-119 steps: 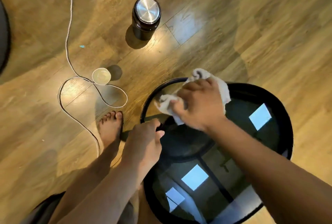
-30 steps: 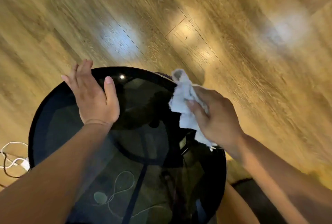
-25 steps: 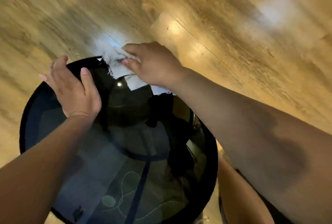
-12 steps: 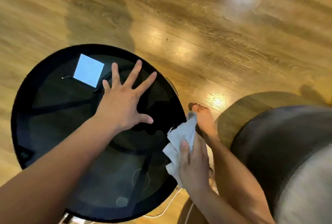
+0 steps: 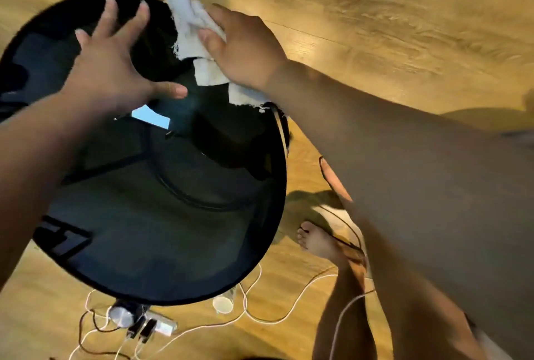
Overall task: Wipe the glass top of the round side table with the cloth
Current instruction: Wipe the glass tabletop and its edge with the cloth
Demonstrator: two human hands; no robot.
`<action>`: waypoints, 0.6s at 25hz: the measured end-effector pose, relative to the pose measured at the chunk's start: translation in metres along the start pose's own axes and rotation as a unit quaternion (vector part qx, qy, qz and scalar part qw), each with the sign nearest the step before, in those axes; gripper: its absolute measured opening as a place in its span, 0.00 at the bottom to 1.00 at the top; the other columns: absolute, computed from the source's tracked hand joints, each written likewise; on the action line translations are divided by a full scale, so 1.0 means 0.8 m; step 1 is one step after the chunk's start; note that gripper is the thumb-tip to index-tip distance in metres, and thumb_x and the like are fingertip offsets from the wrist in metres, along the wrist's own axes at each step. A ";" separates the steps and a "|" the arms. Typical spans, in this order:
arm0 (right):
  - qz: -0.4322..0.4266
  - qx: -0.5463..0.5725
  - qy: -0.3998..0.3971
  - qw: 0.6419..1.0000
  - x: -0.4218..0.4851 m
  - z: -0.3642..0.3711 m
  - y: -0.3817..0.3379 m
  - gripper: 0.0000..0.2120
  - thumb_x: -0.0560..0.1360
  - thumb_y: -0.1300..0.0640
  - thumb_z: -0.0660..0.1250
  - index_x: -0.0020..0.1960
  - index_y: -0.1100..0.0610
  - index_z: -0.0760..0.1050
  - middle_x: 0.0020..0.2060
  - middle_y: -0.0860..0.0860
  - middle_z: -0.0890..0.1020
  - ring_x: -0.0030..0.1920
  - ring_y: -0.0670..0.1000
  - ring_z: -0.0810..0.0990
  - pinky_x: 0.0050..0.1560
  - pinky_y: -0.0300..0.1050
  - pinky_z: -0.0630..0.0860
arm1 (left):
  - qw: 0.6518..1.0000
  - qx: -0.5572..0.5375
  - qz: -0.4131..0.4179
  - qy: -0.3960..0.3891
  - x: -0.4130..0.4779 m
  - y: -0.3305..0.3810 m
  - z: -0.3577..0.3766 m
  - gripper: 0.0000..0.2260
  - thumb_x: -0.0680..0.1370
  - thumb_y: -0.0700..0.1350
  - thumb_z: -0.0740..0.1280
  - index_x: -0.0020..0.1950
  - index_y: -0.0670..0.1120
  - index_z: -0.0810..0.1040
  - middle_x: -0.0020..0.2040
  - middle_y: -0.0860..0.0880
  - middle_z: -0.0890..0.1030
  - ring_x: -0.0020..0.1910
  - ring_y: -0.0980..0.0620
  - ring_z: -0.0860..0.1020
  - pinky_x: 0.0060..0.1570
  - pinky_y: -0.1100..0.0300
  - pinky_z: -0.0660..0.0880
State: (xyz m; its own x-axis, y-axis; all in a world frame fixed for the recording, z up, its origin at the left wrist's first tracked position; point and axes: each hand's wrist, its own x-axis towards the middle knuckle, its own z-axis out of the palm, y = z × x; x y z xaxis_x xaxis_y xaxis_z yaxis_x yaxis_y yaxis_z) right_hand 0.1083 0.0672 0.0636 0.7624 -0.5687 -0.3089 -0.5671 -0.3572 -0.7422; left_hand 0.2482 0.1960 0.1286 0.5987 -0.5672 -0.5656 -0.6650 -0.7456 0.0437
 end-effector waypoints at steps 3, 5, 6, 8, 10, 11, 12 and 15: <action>0.079 0.084 0.111 0.987 -0.065 0.045 0.041 0.20 0.82 0.50 0.57 0.73 0.50 0.68 0.64 0.52 0.78 0.62 0.56 0.75 0.60 0.46 0.70 | 1.000 -0.005 -0.001 0.001 0.003 0.001 -0.005 0.52 0.64 0.59 0.79 0.79 0.64 0.49 0.82 0.53 0.44 0.79 0.33 0.42 0.76 0.37 0.50; 0.171 -0.053 0.007 0.984 -0.134 0.141 0.183 0.14 0.82 0.52 0.55 0.66 0.49 0.69 0.60 0.57 0.78 0.58 0.58 0.78 0.59 0.54 0.72 | 1.000 -0.011 -0.001 0.002 0.003 -0.001 -0.002 0.52 0.64 0.59 0.79 0.79 0.65 0.49 0.82 0.53 0.43 0.79 0.33 0.42 0.76 0.37 0.49; 0.236 -0.020 -0.124 0.964 -0.160 0.190 0.257 0.12 0.82 0.50 0.52 0.64 0.48 0.67 0.58 0.58 0.78 0.55 0.60 0.80 0.57 0.60 0.73 | 1.000 -0.014 -0.001 -0.001 0.002 -0.001 -0.001 0.52 0.64 0.59 0.79 0.79 0.65 0.49 0.82 0.53 0.43 0.79 0.33 0.41 0.76 0.37 0.49; 0.203 -0.054 -0.165 0.964 -0.203 0.262 0.401 0.11 0.82 0.51 0.50 0.61 0.49 0.67 0.54 0.57 0.80 0.49 0.60 0.81 0.49 0.60 0.75 | 1.000 -0.019 0.003 -0.006 0.004 -0.002 -0.003 0.52 0.64 0.59 0.79 0.79 0.65 0.48 0.82 0.53 0.42 0.78 0.32 0.40 0.76 0.36 0.49; 0.172 -0.067 -0.128 0.974 -0.203 0.252 0.453 0.09 0.82 0.55 0.50 0.59 0.53 0.66 0.49 0.56 0.81 0.46 0.59 0.80 0.44 0.55 0.74 | 1.000 -0.016 -0.001 -0.009 0.004 -0.002 -0.003 0.52 0.65 0.59 0.78 0.79 0.64 0.47 0.82 0.52 0.42 0.78 0.32 0.40 0.75 0.34 0.49; 0.145 -0.139 -0.064 0.978 -0.168 0.197 0.397 0.10 0.82 0.54 0.49 0.61 0.53 0.65 0.50 0.55 0.81 0.48 0.59 0.80 0.45 0.55 0.74 | 1.000 -0.011 0.000 -0.011 0.004 -0.002 -0.001 0.52 0.65 0.60 0.78 0.79 0.64 0.47 0.82 0.52 0.42 0.78 0.32 0.40 0.75 0.33 0.49; 0.114 -0.173 -0.019 0.978 -0.132 0.151 0.324 0.12 0.83 0.51 0.48 0.64 0.52 0.63 0.52 0.54 0.80 0.50 0.59 0.80 0.47 0.55 0.75 | 1.000 -0.008 0.005 -0.011 0.004 -0.003 0.001 0.52 0.65 0.60 0.78 0.79 0.64 0.46 0.82 0.52 0.42 0.78 0.32 0.40 0.74 0.32 0.50; 0.013 -0.074 -0.072 0.995 0.006 0.061 0.089 0.17 0.83 0.45 0.51 0.69 0.47 0.66 0.50 0.50 0.79 0.48 0.56 0.78 0.48 0.49 0.75 | 1.000 0.003 0.010 -0.011 0.008 -0.005 0.002 0.53 0.63 0.62 0.78 0.78 0.64 0.46 0.82 0.51 0.42 0.78 0.31 0.40 0.72 0.27 0.51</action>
State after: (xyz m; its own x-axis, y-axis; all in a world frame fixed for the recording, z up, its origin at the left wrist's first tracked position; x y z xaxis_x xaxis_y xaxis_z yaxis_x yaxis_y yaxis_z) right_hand 0.0870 0.0748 -0.0198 0.7771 -0.4707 -0.4178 -0.6195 -0.4545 -0.6400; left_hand 0.2540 0.1962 0.1238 0.5745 -0.5745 -0.5830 -0.6798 -0.7316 0.0511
